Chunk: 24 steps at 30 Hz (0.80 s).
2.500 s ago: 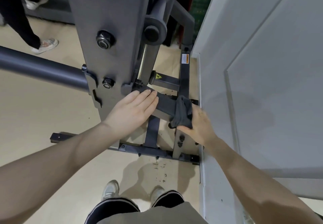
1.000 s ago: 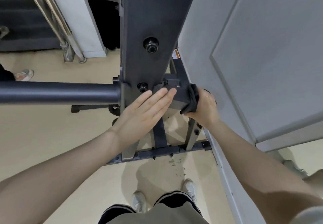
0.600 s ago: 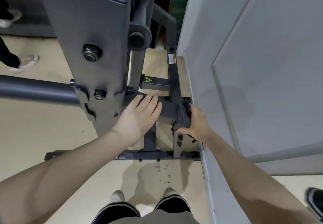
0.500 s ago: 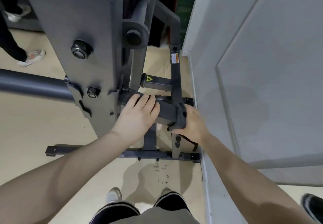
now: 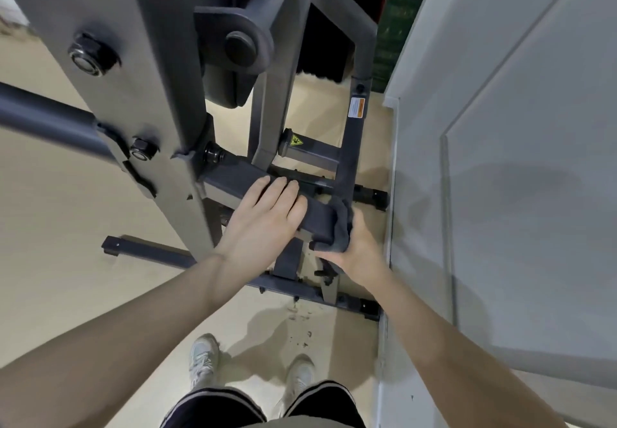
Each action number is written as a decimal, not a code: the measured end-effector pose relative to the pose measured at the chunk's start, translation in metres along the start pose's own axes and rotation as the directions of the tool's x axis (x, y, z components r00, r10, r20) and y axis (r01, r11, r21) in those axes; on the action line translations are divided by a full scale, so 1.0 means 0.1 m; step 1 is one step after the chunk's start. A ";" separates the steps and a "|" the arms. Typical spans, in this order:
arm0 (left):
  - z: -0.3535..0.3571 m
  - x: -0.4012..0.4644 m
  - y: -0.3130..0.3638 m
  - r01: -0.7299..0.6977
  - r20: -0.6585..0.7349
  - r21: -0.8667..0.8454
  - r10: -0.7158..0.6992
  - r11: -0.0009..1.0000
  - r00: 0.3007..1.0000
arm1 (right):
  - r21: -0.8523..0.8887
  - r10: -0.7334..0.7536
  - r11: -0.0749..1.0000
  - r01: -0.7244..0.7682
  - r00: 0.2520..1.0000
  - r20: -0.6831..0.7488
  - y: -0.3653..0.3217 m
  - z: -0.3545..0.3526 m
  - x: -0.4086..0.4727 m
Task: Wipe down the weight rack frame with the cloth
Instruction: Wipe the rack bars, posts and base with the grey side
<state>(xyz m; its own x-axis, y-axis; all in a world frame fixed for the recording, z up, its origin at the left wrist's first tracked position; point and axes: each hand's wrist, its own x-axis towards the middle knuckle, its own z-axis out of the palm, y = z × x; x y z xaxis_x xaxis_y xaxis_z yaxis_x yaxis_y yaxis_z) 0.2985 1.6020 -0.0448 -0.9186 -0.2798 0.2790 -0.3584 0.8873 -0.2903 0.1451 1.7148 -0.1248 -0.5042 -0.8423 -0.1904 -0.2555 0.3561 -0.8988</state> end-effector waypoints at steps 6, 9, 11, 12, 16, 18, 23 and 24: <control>0.01 0.00 0.02 0.000 -0.040 -0.001 0.000 1.000 0.999 | 0.109 0.157 0.982 -0.157 0.988 0.010 0.21 0.09 -0.12; 0.03 0.02 0.02 -0.016 -0.075 0.004 0.016 1.000 0.997 | -0.037 0.160 0.987 -0.158 0.987 0.035 0.19 0.00 -0.15; 0.04 0.02 0.00 -0.034 -0.091 0.004 0.034 0.999 0.995 | -0.004 0.086 0.996 -0.086 0.996 0.006 0.01 -0.02 -0.14; 0.05 0.02 -0.02 -0.037 -0.085 0.006 0.038 0.999 0.996 | 0.049 0.057 0.997 -0.055 0.998 -0.031 -0.10 0.00 -0.13; 0.02 0.06 -0.07 -0.071 -0.025 -0.042 0.070 0.997 0.997 | -0.082 -0.034 0.996 0.030 0.998 -0.056 -0.24 0.06 -0.14; -0.03 0.06 -0.14 -0.104 -0.050 -0.085 0.100 0.991 0.994 | -0.167 0.034 0.985 -0.040 0.999 -0.037 -0.18 -0.01 -0.21; -0.27 -0.13 -0.46 -0.238 -0.249 -0.026 0.224 0.971 0.942 | -0.266 0.016 0.963 -0.040 0.996 -0.092 -0.43 0.05 -0.23; -0.34 -0.15 -0.52 -0.252 -0.280 0.000 0.242 0.968 0.929 | -0.279 -0.064 0.960 0.034 0.993 -0.098 -0.56 0.10 -0.17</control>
<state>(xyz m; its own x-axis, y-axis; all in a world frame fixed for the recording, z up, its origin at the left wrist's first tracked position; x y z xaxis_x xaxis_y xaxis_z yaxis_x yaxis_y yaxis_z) 0.3366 1.5727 -0.0030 -0.8935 0.0577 0.4453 -0.1150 0.9292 -0.3511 0.1759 1.7049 -0.0754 -0.5655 -0.8195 -0.0929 -0.4928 0.4261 -0.7587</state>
